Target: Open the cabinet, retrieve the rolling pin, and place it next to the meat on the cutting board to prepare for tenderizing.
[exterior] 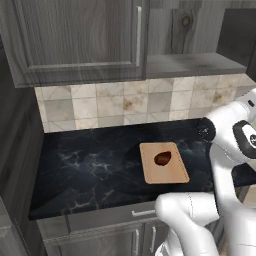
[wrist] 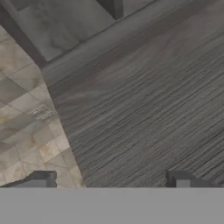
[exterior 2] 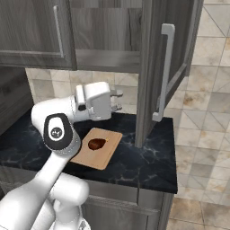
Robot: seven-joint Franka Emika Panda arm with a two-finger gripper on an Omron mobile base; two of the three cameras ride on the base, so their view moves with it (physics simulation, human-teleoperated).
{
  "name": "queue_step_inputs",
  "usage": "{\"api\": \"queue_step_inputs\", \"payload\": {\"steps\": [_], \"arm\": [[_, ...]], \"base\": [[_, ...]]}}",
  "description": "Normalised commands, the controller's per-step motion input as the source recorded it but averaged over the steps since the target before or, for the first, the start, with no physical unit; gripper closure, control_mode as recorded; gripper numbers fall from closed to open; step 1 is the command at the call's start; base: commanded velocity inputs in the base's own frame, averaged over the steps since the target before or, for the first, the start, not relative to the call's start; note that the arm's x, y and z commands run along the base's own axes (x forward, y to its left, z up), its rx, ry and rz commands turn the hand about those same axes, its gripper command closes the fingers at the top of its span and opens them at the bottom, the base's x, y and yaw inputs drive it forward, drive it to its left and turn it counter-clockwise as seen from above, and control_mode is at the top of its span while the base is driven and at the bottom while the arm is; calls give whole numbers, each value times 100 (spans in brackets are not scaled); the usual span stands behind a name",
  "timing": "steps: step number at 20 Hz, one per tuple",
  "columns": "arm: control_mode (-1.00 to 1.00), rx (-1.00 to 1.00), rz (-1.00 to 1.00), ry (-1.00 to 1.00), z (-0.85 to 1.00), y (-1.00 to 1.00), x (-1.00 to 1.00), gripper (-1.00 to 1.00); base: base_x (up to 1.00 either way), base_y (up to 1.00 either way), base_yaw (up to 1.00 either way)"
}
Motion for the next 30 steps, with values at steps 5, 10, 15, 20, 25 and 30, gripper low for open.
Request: {"api": "queue_step_inputs", "payload": {"steps": [5,10,15,20,25,30], "arm": [[-100,3,6,-20,0,88,-1,-100],[-100,13,7,-28,3,93,-12,-100],[-100,25,9,-29,11,82,-16,-100],[-100,23,16,-22,16,75,-3,-100],[-100,8,22,-25,24,37,0,-100],[-100,0,24,-31,33,17,0,-100]], "base": [[0,0,0],[0,0,0],[0,0,0],[0,0,0],[0,0,0],[0,0,0]]}}
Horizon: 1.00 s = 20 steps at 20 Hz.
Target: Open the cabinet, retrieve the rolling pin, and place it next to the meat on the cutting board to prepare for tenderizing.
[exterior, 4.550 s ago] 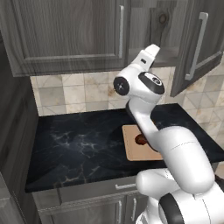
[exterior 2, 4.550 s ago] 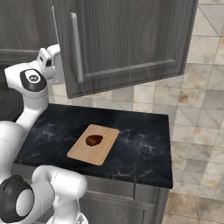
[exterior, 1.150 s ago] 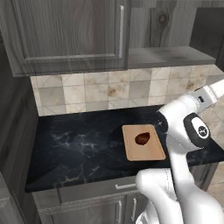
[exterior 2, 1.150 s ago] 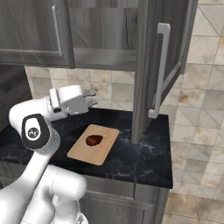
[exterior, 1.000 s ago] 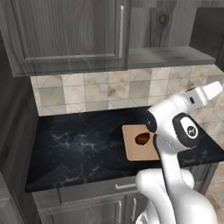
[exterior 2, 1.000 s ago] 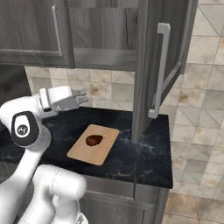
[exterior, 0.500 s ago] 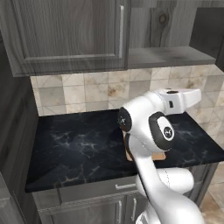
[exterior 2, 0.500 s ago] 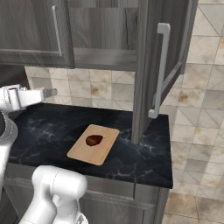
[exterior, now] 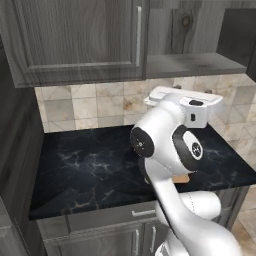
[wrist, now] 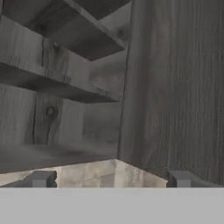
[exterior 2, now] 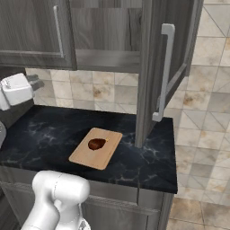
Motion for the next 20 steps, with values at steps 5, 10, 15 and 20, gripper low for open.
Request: {"api": "queue_step_inputs", "payload": {"steps": [5,10,15,20], "arm": [[-100,1,26,-26,35,15,11,-100],[-100,3,27,-15,29,15,27,-100],[-100,3,25,-4,21,14,39,-100],[-100,2,20,0,8,25,52,-100]], "base": [[0,0,0],[0,0,0],[0,0,0],[0,0,0]]}}
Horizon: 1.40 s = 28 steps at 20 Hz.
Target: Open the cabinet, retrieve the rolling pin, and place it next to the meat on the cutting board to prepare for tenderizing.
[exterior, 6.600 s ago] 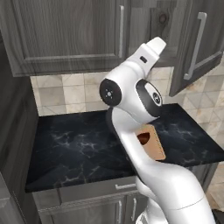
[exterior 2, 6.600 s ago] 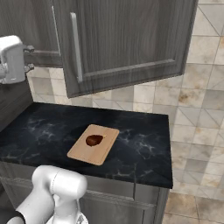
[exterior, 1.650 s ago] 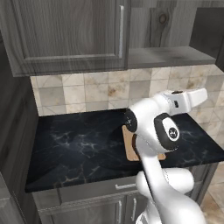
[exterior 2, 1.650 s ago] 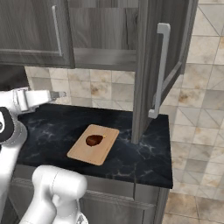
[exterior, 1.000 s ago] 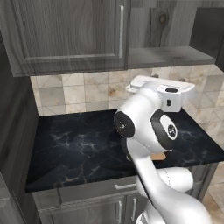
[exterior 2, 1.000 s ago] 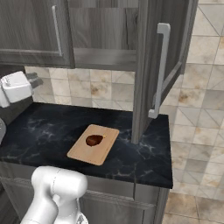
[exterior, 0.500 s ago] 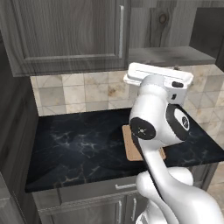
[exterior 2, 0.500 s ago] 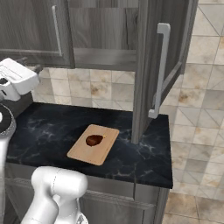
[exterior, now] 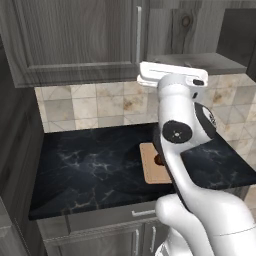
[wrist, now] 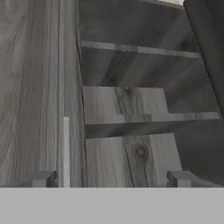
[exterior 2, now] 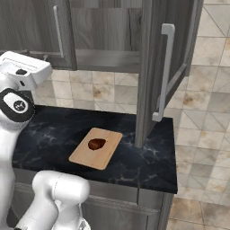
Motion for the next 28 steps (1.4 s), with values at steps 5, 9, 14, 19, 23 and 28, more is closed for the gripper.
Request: {"api": "queue_step_inputs", "payload": {"steps": [5,9,14,19,23,28], "arm": [[-100,0,12,0,0,25,49,-100],[-100,0,2,0,0,19,52,-100],[-100,-2,0,1,0,3,61,-100],[-100,-2,0,5,0,3,67,-100],[-100,-1,0,5,-1,7,67,-100],[-100,-2,0,3,-1,10,60,-100]], "base": [[0,0,0],[0,0,0],[0,0,0],[0,0,0],[0,0,0],[0,0,0]]}}
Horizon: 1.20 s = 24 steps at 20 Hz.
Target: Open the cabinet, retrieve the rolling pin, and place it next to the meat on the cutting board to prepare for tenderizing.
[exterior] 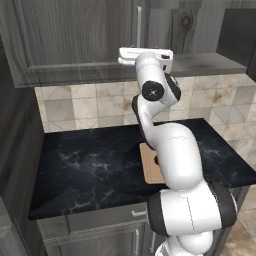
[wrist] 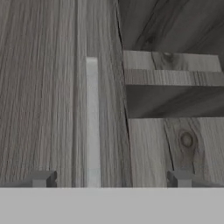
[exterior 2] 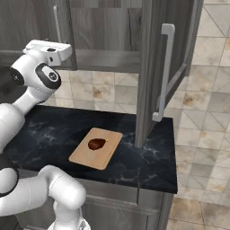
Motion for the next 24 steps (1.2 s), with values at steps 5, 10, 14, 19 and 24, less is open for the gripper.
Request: {"api": "queue_step_inputs", "payload": {"steps": [5,10,14,19,24], "arm": [[-100,-1,0,1,0,13,48,-100],[-100,0,0,0,0,14,44,-100],[-100,0,0,0,0,11,48,-100],[-100,0,1,1,-1,8,51,100],[-100,0,2,3,-2,1,34,100]], "base": [[0,0,0],[0,0,0],[0,0,0],[0,0,0],[0,0,0]]}}
